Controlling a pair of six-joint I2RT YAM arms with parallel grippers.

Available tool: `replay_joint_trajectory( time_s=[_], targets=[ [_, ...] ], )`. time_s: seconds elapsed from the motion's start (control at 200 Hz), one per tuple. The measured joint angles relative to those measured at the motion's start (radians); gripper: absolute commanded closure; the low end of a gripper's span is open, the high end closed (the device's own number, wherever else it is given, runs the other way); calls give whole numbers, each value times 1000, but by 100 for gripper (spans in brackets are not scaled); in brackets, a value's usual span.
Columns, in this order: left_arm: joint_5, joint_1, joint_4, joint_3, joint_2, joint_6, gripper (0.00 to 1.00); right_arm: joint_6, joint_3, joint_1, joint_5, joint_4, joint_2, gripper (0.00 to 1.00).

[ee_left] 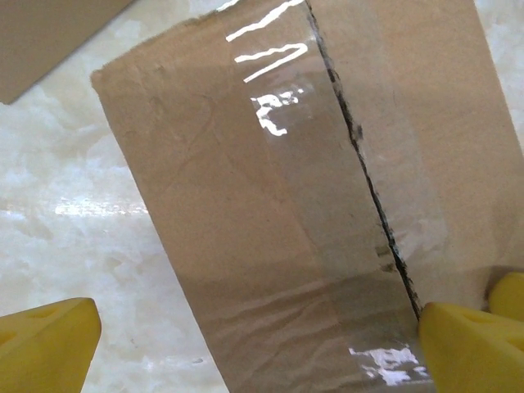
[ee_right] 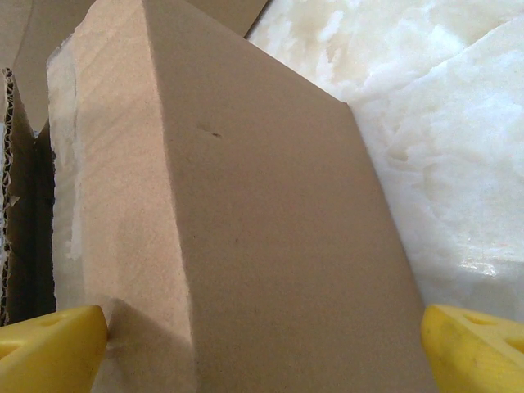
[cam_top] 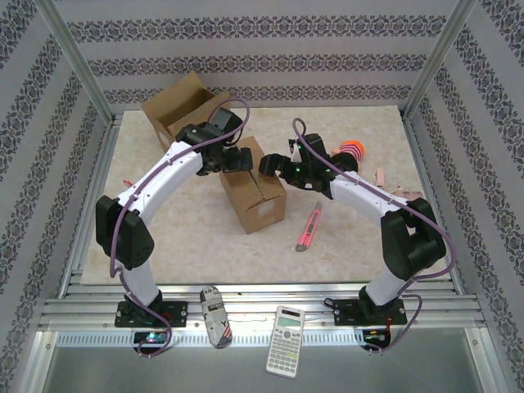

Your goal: Unpack the express box

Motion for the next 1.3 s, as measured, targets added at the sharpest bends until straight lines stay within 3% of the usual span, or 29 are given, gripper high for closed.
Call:
replay_joint_trajectory(
  time_s=[0.335,0.794,0.989,1.299],
  targets=[
    [35,-1,69,-24,-45,-33,0,3,-15,0,-1,19,0,2],
    [-47,-2,-13,12,48,-57,1,7,-31,0,-20,39,0,2],
    [-55,-8,-19,13,24,-68,19,7,-37,3,-24,43,0,2],
    [-92,-7,-50,13,-66,-72,57,25,-43,5,-23,56,0,2]
  ],
)
